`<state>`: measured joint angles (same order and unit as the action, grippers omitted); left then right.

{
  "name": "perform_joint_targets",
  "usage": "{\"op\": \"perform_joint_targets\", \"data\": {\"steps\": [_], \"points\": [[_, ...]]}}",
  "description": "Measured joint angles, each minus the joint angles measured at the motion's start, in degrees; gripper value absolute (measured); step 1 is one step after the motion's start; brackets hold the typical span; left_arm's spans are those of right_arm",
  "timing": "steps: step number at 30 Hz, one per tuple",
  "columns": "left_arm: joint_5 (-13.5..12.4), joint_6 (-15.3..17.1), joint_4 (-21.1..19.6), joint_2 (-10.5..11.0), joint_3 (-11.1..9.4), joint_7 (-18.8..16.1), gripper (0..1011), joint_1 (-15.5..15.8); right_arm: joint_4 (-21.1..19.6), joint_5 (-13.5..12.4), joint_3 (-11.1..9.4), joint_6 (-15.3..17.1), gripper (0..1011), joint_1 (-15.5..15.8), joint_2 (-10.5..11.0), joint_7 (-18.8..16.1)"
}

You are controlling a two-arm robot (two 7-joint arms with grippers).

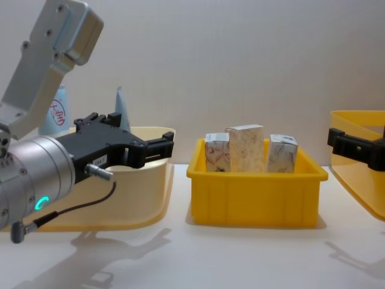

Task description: Bimanual collaborative sorting of washing and personal care products

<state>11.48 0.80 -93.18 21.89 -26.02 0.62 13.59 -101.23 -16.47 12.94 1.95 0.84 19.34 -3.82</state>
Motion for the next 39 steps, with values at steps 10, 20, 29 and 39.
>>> {"op": "perform_joint_targets", "data": {"steps": [10, 20, 29, 39], "points": [[0.0, 0.0, 0.0, 0.0, 0.0, 0.0, 1003, -0.01, 0.0, 0.0, 0.0, 0.0, 1001, 0.0, 0.0, 0.0], [1.14, 1.71, 0.01, -0.02, 1.48, 0.05, 1003, -0.05, 0.0, 0.0, 0.0, 0.0, 1001, 0.0, 0.0, 0.0], [3.44, 4.73, 0.86, -0.39, 3.79, 0.17, 1003, 0.76, 0.0, 0.0, 0.0, 0.0, 1001, 0.0, 0.0, 0.0], [6.59, 8.01, 2.7, -1.82, 5.87, 1.63, 1003, 2.64, 0.0, 0.0, 0.0, 0.0, 1001, 0.0, 0.0, 0.0]]}}
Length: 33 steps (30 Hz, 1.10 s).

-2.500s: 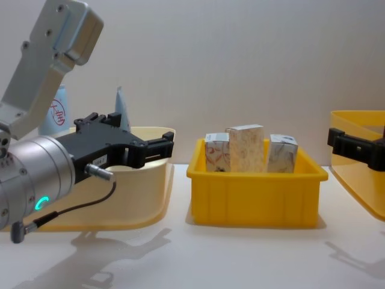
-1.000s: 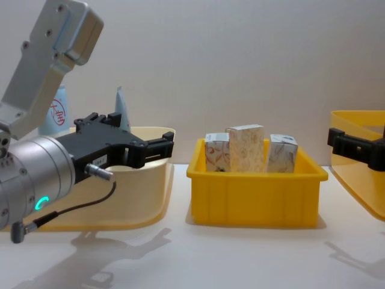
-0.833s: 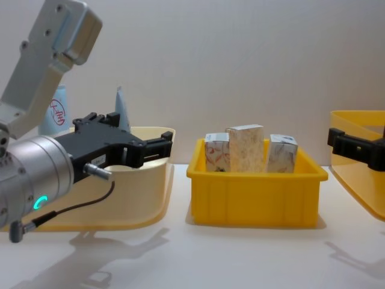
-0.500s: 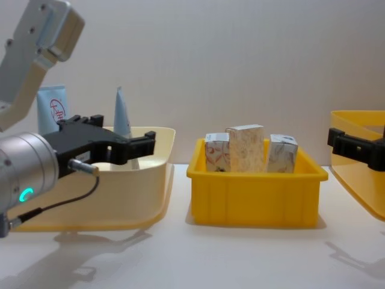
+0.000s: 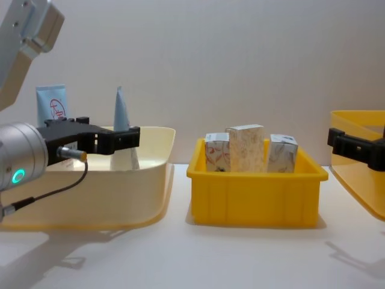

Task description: Bimanual collaborative sorting of washing and personal care products

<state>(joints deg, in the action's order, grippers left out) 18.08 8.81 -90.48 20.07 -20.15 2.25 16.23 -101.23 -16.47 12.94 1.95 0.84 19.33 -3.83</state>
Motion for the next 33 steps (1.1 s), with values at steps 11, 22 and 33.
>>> {"op": "perform_joint_targets", "data": {"steps": [11, 22, 33], "points": [[2.35, 2.66, 2.13, -2.04, 0.6, 1.98, 1003, 2.47, 0.0, 0.0, 0.0, 0.0, 1001, 0.0, 0.0, 0.0], [1.75, 4.33, 4.62, -3.88, 0.19, 1.88, 1003, 5.18, 0.0, 0.0, 0.0, 0.0, 1001, 0.0, 0.0, 0.0], [0.16, 4.87, 7.43, -5.53, -0.4, 0.97, 1003, 7.63, 0.0, 0.0, 0.0, 0.0, 1001, 0.0, 0.0, 0.0]]}}
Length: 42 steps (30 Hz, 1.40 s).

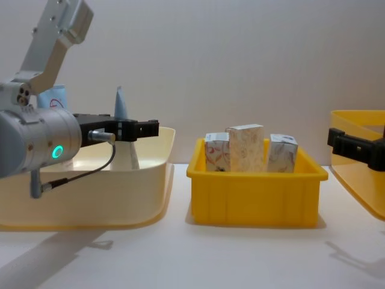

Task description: Bimanual collaborative sorting of washing and personal care products

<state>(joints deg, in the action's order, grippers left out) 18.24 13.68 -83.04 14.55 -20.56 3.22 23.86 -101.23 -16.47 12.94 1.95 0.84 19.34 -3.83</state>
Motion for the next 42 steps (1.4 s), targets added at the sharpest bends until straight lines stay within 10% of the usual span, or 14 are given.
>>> {"op": "perform_joint_targets", "data": {"steps": [15, 42], "points": [[-0.83, 0.65, 2.06, -1.74, 0.18, -0.8, 948, 1.69, 0.0, 0.0, 0.0, 0.0, 1001, 0.0, 0.0, 0.0], [-1.16, 0.93, 2.79, -2.39, 0.34, -1.06, 214, 2.29, 0.0, 0.0, 0.0, 0.0, 1001, 0.0, 0.0, 0.0]]}}
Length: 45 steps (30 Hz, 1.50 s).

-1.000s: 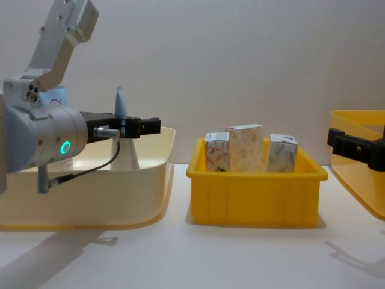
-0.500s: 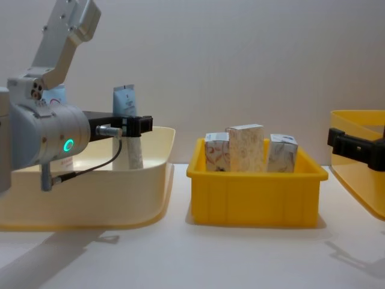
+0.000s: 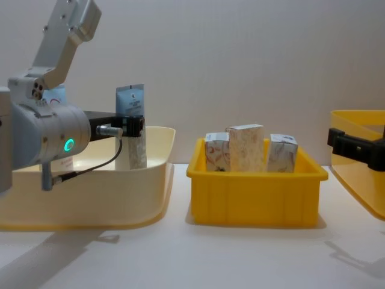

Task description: Bimanual collaborative sorting of washing and personal care products

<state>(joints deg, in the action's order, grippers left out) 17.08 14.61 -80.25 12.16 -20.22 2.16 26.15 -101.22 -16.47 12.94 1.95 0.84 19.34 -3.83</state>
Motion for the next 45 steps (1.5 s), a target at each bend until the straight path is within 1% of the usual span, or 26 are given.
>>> {"op": "perform_joint_targets", "data": {"steps": [4, 7, 8, 13, 20, 23, 26, 30, 33, 36, 37, 39, 42, 43, 45], "points": [[-0.04, -0.48, 0.1, 0.04, 0.04, 0.44, 211, -0.03, 0.0, 0.0, 0.0, 0.0, 1001, 0.0, 0.0, 0.0], [-0.05, -1.86, 0.19, 0.29, 0.2, 1.29, 211, -0.13, 0.0, 0.0, 0.0, 0.0, 1001, 0.0, 0.0, 0.0], [-0.05, -1.86, 0.19, 0.29, 0.2, 1.29, 211, -0.13, 0.0, 0.0, 0.0, 0.0, 1001, 0.0, 0.0, 0.0], [0.1, -5.18, 0.15, 1.09, 0.9, 3.34, 211, -0.22, 0.0, 0.0, 0.0, 0.0, 1001, 0.0, 0.0, 0.0], [1.16, -8.47, -0.62, 2.36, 2.07, 6.4, 211, -0.16, 0.0, 0.0, 0.0, 0.0, 1001, 0.0, 0.0, 0.0], [2.14, -9.77, -1.15, 3.14, 2.71, 8.93, 210, -0.04, 0.0, 0.0, 0.0, 0.0, 1001, 0.0, 0.0, 0.0], [2.95, -10.46, -1.47, 3.63, 3.04, 10.63, 210, 0.05, 0.0, 0.0, 0.0, 0.0, 1001, 0.0, 0.0, 0.0], [4.59, -11.34, -1.95, 4.45, 3.46, 13.83, 210, 0.26, 0.0, 0.0, 0.0, 0.0, 1001, 0.0, 0.0, 0.0], [5.65, -11.71, -2.13, 4.85, 3.57, 15.69, 210, 0.37, 0.0, 0.0, 0.0, 0.0, 1001, 0.0, 0.0, 0.0], [7.3, -12.07, -2.4, 5.43, 3.61, 18.57, 211, 0.59, 0.0, 0.0, 0.0, 0.0, 1001, 0.0, 0.0, 0.0], [7.3, -12.07, -2.4, 5.43, 3.61, 18.57, 211, 0.59, 0.0, 0.0, 0.0, 0.0, 1001, 0.0, 0.0, 0.0], [8.65, -12.2, -2.56, 5.8, 3.58, 20.91, 211, 0.78, 0.0, 0.0, 0.0, 0.0, 1001, 0.0, 0.0, 0.0], [9.63, -12.24, -2.65, 6.08, 3.43, 22.55, 211, 0.94, 0.0, 0.0, 0.0, 0.0, 1001, 0.0, 0.0, 0.0], [10.37, -12.26, -2.72, 6.24, 3.31, 23.82, 211, 1.05, 0.0, 0.0, 0.0, 0.0, 1001, 0.0, 0.0, 0.0], [10.67, -12.26, -2.75, 6.34, 3.23, 24.35, 211, 1.12, 0.0, 0.01, 0.0, 0.0, 1001, 0.0, 0.0, 0.0]]}}
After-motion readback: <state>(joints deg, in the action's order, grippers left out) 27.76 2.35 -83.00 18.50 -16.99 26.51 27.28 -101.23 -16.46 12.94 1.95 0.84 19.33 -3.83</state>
